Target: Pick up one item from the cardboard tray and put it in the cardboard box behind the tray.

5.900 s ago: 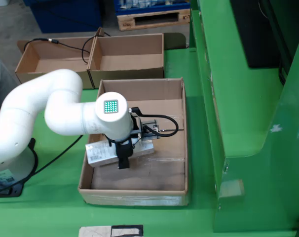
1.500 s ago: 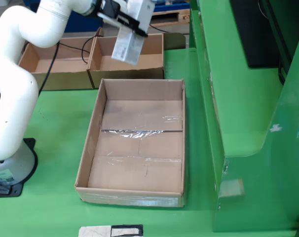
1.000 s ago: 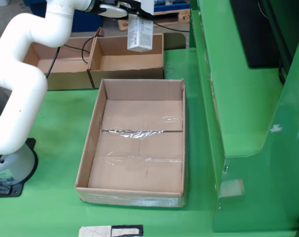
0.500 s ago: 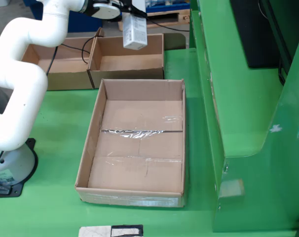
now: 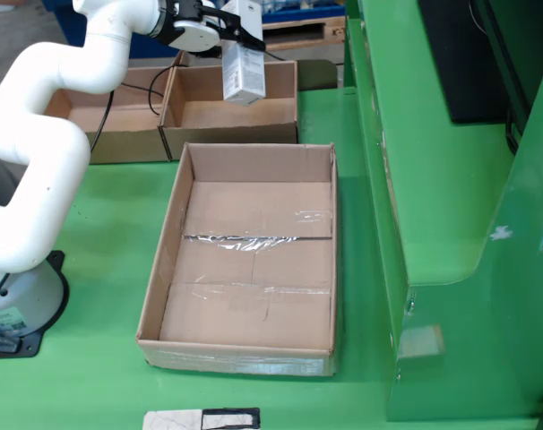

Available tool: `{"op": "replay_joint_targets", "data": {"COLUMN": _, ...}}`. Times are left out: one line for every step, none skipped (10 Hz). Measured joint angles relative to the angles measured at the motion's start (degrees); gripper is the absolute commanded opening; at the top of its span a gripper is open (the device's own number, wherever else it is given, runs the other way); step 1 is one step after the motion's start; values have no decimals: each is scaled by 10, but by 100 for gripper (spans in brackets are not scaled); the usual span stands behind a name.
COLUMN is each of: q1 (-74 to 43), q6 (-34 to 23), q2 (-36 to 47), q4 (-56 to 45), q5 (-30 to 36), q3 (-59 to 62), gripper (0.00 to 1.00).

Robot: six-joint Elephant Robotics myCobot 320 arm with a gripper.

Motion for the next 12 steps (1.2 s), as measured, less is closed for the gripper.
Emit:
{"op": "replay_joint_targets", "data": {"q1": -1, "q6": -6, "q2": -10, "q4": 0, "q5": 0, "q3": 1, "gripper": 0}}
{"op": "replay_joint_targets", "data": {"q1": -7, "q6": -3, "q2": -39, "q4": 0, "q5": 0, "q3": 1, "gripper": 0}}
{"op": "replay_joint_targets", "data": {"q1": -13, "q6": 4, "q2": -64, "q4": 0, "q5": 0, "q3": 1, "gripper": 0}}
{"op": "replay_joint_targets", "data": {"q1": -19, "q6": 24, "q2": -83, "q4": 0, "q5": 0, "q3": 1, "gripper": 0}}
{"op": "replay_joint_targets", "data": {"q1": -26, "q6": 51, "q2": -107, "q4": 1, "q5": -7, "q3": 3, "gripper": 0}}
{"op": "replay_joint_targets", "data": {"q1": -30, "q6": 44, "q2": -125, "q4": 1, "q5": -10, "q3": 3, "gripper": 0}}
{"op": "replay_joint_targets", "data": {"q1": -33, "q6": 30, "q2": -126, "q4": 2, "q5": -5, "q3": 4, "gripper": 0}}
{"op": "replay_joint_targets", "data": {"q1": -32, "q6": 39, "q2": -146, "q4": 4, "q5": -14, "q3": 8, "gripper": 0}}
{"op": "replay_joint_targets", "data": {"q1": -32, "q6": 37, "q2": -151, "q4": 9, "q5": -14, "q3": 10, "gripper": 0}}
{"op": "replay_joint_targets", "data": {"q1": -32, "q6": 32, "q2": -151, "q4": 9, "q5": -14, "q3": 11, "gripper": 0}}
{"op": "replay_joint_targets", "data": {"q1": -32, "q6": 32, "q2": -151, "q4": 9, "q5": -14, "q3": 11, "gripper": 0}}
{"op": "replay_joint_targets", "data": {"q1": -32, "q6": 31, "q2": -151, "q4": 9, "q5": -14, "q3": 11, "gripper": 0}}
